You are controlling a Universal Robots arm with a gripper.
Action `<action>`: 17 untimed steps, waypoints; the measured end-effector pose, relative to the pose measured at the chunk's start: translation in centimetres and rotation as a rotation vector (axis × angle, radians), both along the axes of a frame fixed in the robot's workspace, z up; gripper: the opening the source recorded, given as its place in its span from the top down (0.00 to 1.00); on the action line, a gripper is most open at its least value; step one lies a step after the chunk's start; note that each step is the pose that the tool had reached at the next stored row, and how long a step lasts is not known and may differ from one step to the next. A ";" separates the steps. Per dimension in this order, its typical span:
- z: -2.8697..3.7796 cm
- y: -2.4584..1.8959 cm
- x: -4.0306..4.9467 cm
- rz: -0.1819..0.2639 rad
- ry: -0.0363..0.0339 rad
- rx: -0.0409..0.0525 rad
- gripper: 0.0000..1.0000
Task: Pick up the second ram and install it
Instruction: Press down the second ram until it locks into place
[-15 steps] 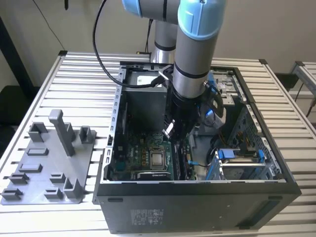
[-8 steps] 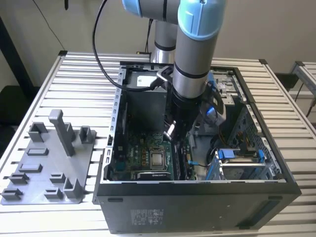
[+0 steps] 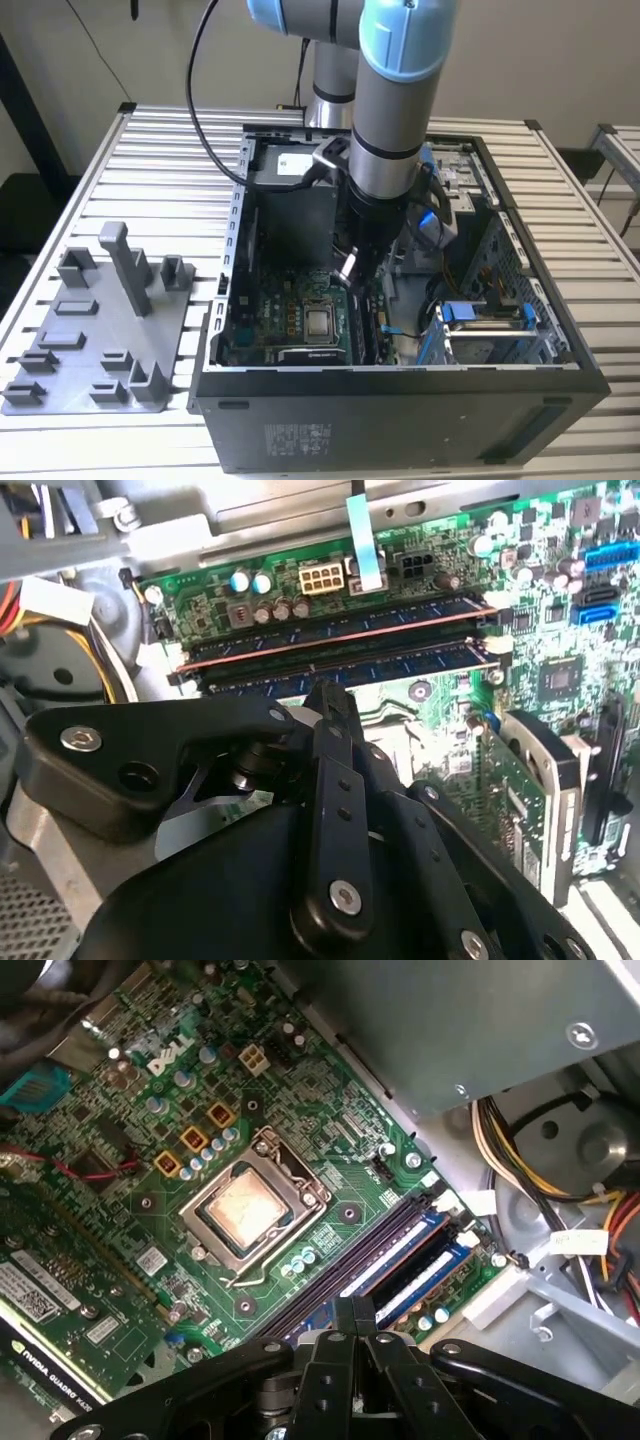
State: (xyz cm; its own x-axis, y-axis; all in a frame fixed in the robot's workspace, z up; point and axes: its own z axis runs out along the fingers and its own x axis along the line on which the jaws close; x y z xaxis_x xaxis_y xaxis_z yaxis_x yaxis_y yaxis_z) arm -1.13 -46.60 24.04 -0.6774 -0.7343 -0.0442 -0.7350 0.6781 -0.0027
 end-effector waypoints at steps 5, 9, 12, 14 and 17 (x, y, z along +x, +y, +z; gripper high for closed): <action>0.00 0.00 -0.02 0.059 -0.0054 -0.0007 0.89; -0.01 0.00 -0.03 0.114 -0.0073 -0.0019 0.89; -0.01 0.00 -0.03 0.160 -0.0084 -0.0035 0.89; -0.01 0.00 -0.03 0.194 -0.0088 -0.0042 0.89; -0.02 0.00 -0.03 0.247 -0.0096 -0.0056 0.89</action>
State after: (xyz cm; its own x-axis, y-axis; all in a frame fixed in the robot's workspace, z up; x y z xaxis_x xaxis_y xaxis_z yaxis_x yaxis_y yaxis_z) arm -1.16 -46.60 24.03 -0.4765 -0.8780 -0.0452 -0.8785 0.4775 -0.0137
